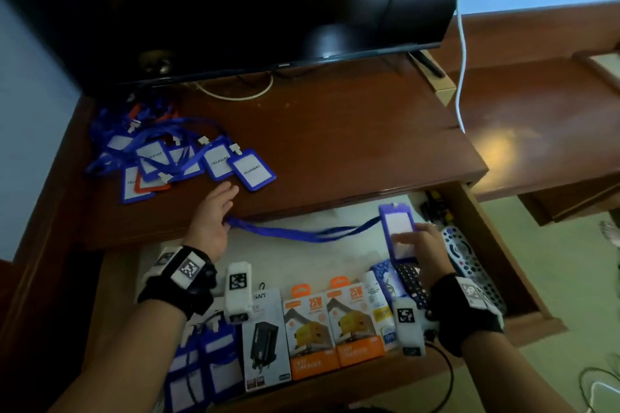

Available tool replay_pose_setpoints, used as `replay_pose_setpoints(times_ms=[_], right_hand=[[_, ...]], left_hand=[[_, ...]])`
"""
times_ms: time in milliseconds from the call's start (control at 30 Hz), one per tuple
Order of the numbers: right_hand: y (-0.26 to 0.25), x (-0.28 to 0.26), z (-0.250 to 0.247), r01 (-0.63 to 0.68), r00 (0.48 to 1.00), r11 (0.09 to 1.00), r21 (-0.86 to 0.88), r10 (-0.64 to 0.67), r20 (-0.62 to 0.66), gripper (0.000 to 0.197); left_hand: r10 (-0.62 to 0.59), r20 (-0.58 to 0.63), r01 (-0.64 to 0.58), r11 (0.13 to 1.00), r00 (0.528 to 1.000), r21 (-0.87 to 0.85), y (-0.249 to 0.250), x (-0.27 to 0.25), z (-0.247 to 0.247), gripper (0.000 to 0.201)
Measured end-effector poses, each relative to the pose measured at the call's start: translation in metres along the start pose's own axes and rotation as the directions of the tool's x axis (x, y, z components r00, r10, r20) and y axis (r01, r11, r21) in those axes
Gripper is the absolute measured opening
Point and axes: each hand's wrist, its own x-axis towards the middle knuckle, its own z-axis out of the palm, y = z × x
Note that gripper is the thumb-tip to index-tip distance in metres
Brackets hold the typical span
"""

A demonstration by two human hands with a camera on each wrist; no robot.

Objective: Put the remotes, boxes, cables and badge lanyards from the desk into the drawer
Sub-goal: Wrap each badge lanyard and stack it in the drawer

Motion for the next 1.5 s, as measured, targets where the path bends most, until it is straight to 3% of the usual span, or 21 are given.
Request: replay_pose_setpoints(times_ms=[133, 233, 333, 400, 500, 700, 800, 900, 1000, 1067, 1133, 1267, 1367, 1500], right_hand=[[-0.008, -0.005, 0.004, 0.002, 0.986, 1.000, 0.008, -0.004, 0.168, 0.014], [-0.016, -0.013, 0.007, 0.051, 0.960, 0.999, -0.015, -0.045, 0.278, 0.016], [-0.021, -0.020, 0.008, 0.087, 0.927, 0.996, 0.035, -0.094, 0.363, 0.014], [-0.021, -0.025, 0.010, 0.084, 0.898, 0.995, 0.062, -0.102, 0.429, 0.017], [-0.016, -0.038, 0.012, 0.081, 0.851, 0.996, 0.047, -0.093, 0.517, 0.007], [0.002, -0.053, 0.011, 0.095, 0.796, 0.995, -0.003, -0.074, 0.600, 0.010], [0.000, -0.057, 0.015, 0.136, 0.825, 0.990, 0.023, -0.126, 0.551, 0.015], [-0.008, -0.057, 0.024, 0.282, 0.858, 0.957, 0.061, -0.280, 0.430, 0.020], [-0.020, -0.065, 0.037, 0.338, 0.815, 0.930, 0.145, -0.367, 0.449, 0.038], [-0.027, -0.073, 0.049, 0.342, 0.789, 0.923, 0.177, -0.385, 0.479, 0.037], [-0.029, -0.080, 0.060, 0.309, 0.772, 0.934, 0.178, -0.355, 0.527, 0.042], [-0.022, -0.099, 0.077, 0.096, 0.752, 0.977, 0.191, -0.197, 0.629, 0.051], [-0.007, -0.109, 0.088, 0.087, 0.761, 0.984, 0.156, -0.167, 0.627, 0.054], [0.005, -0.122, 0.094, 0.124, 0.721, 0.991, 0.054, -0.127, 0.681, 0.052]], left_hand=[[0.050, -0.061, -0.046, 0.997, 0.997, 0.054, -0.008, -0.034, 0.046, 0.037], [0.074, 0.058, -0.082, 0.986, 0.996, 0.143, -0.022, -0.059, 0.077, 0.030], [0.019, 0.153, -0.056, 0.968, 0.988, 0.244, -0.039, -0.080, 0.105, 0.024], [-0.032, 0.146, -0.010, 0.961, 0.989, 0.277, -0.048, -0.090, 0.120, 0.025], [-0.051, 0.103, 0.031, 0.982, 0.993, 0.184, -0.057, -0.101, 0.132, 0.016], [-0.005, 0.058, -0.003, 0.991, 0.998, 0.131, -0.062, -0.118, 0.121, 0.010], [0.022, 0.058, -0.030, 0.988, 0.998, 0.151, -0.059, -0.123, 0.113, 0.014], [0.017, 0.120, -0.038, 0.984, 0.993, 0.176, -0.051, -0.129, 0.107, 0.012], [0.014, 0.234, -0.058, 0.981, 0.972, 0.183, -0.039, -0.136, 0.102, 0.013], [0.014, 0.287, -0.070, 0.980, 0.958, 0.186, -0.029, -0.139, 0.094, 0.015], [0.006, 0.309, -0.067, 0.980, 0.951, 0.189, -0.022, -0.140, 0.083, 0.015], [-0.011, 0.284, -0.030, 0.990, 0.959, 0.139, -0.018, -0.139, 0.060, 0.015], [0.022, 0.194, -0.027, 0.999, 0.981, 0.027, -0.020, -0.135, 0.044, 0.017], [0.052, 0.079, -0.045, 0.995, 0.996, -0.086, -0.021, -0.125, 0.027, 0.016]])
